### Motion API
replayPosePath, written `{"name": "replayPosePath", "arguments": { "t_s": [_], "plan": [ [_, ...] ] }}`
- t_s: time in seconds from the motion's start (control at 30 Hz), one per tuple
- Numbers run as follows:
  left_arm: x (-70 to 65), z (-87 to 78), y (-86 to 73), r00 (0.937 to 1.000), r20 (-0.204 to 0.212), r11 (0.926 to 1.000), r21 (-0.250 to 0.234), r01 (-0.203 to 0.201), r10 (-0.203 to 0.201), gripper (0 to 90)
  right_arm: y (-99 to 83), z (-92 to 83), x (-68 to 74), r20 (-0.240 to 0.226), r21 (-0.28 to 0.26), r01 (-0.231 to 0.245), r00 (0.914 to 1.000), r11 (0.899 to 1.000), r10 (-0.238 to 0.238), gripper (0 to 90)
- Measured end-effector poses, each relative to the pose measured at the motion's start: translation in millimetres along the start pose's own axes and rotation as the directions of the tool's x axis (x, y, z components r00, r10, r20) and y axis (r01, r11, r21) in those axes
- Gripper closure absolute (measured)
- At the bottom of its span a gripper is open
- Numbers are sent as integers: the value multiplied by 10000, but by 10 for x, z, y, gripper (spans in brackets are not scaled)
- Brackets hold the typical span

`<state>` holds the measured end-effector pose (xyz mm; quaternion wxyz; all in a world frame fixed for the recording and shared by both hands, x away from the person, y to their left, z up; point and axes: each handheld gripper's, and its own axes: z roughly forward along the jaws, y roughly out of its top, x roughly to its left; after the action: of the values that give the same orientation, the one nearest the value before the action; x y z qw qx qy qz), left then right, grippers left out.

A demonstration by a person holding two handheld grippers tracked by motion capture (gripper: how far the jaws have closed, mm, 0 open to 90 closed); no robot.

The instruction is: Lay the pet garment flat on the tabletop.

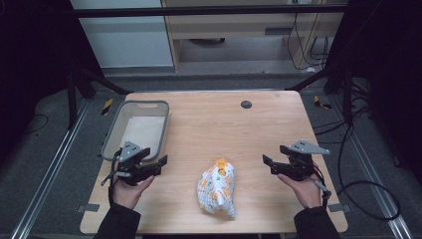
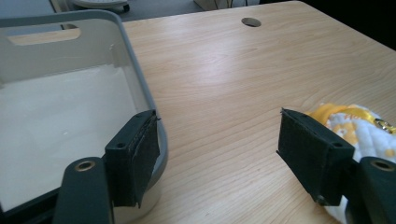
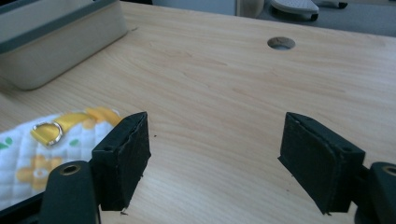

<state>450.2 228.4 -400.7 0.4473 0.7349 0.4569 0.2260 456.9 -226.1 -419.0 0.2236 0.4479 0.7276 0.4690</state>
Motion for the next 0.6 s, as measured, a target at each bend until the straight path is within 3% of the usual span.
{"name": "replayPosePath", "arguments": {
  "t_s": [0.2, 0.27, 0.37, 0.6],
  "plan": [
    [-119, 148, 35, 9994, 352, 10000, 68, -20, 18, 290, 106, 139, 139, -392, -178, 65, 9992, 9998, -72, 252],
    [-206, 206, 11, 9983, 491, 9992, 221, -324, 313, 295, 98, 185, 188, -544, -162, 166, 9984, 9997, -175, 256],
    [-260, 257, -23, 9970, 682, 9987, 332, -388, 364, 314, 49, 247, 254, -844, -172, 122, 9963, 9998, -136, 265],
    [-365, 372, -117, 9942, 887, 9955, 681, -665, 603, 350, -36, 364, 346, -1031, 350, 386, 9941, 9986, -348, 270]
  ]
}}
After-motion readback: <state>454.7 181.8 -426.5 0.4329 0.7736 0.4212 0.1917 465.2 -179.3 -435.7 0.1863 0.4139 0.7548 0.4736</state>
